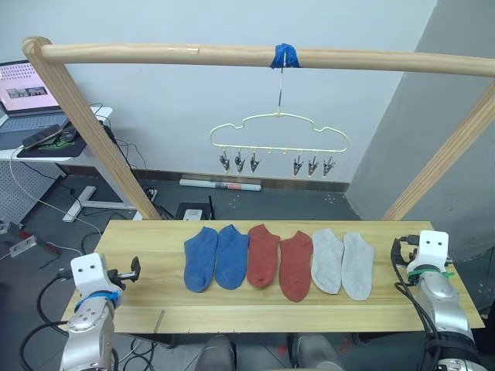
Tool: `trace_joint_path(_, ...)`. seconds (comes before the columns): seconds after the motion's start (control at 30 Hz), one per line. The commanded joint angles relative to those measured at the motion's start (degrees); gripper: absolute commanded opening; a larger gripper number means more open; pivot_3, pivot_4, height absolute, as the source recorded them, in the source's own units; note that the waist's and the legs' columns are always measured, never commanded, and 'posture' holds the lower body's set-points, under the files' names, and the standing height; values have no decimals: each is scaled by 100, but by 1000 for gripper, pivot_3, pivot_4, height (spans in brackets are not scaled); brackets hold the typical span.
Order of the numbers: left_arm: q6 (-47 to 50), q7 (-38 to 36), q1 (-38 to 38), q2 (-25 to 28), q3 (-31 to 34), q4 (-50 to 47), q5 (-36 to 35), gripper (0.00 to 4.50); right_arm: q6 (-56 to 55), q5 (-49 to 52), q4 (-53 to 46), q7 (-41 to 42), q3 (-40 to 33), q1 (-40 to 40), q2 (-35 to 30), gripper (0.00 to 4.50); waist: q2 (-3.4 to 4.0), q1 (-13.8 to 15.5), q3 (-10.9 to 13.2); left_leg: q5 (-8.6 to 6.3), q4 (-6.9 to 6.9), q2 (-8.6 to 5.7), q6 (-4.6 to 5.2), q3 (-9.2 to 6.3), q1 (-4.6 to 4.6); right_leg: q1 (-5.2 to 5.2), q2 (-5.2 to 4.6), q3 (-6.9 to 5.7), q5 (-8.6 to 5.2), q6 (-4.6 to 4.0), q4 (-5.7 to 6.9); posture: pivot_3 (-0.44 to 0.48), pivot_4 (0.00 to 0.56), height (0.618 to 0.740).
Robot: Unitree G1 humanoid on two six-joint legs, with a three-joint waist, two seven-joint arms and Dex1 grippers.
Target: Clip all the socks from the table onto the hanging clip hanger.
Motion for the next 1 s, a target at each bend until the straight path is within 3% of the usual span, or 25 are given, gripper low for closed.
trace_joint_path(0.03,1,-117,56,43,141,-500,-186,4451,-166,-42,-422,325,120,-14,-191,4500,1,2,1,0,0,0,0,0,0,0,0,0,0,0,0,-8,133,740)
trace_joint_path(0.2,169,-517,-14,51,255,-1110,-780,4451,-38,277,-960,1119,356,54,-244,4500,3,-3,16,0,0,0,0,0,-1,0,0,-1,-1,0,0,-35,144,740)
trace_joint_path(0.37,260,-737,-353,74,-208,-2017,-774,4451,978,1685,-2824,3211,1038,239,-552,4500,12,-12,72,0,1,2,0,-2,-1,0,1,-1,-1,0,2,-56,147,740)
trace_joint_path(0.5,356,-769,-549,28,-433,-2197,-708,4451,1487,2059,-3438,3534,1159,170,-685,4500,12,-10,76,0,2,2,0,-3,-4,1,2,-2,-1,1,-5,-64,149,740)
trace_joint_path(0.7,281,-950,-1614,-165,-1210,-1941,-509,4451,1908,2268,-4074,3750,1883,-1245,-401,4500,2,-52,145,1,17,2,1,-5,-10,-6,7,-4,8,7,4,-92,146,740)
trace_joint_path(0.8,177,-1091,-1900,-202,-1399,-1761,-434,3932,2015,2197,-4070,3678,2197,-1718,-100,4500,2,-137,141,3,16,3,2,-11,-9,-3,11,-6,13,9,1,-105,140,740)
trace_joint_path(1.0,127,-1037,-2027,-261,-1463,-1614,-308,2063,2036,2115,-4027,3677,2333,-1844,22,4500,2,-165,141,-1,9,2,1,-17,-40,-17,7,-10,16,40,-11,-110,137,740)
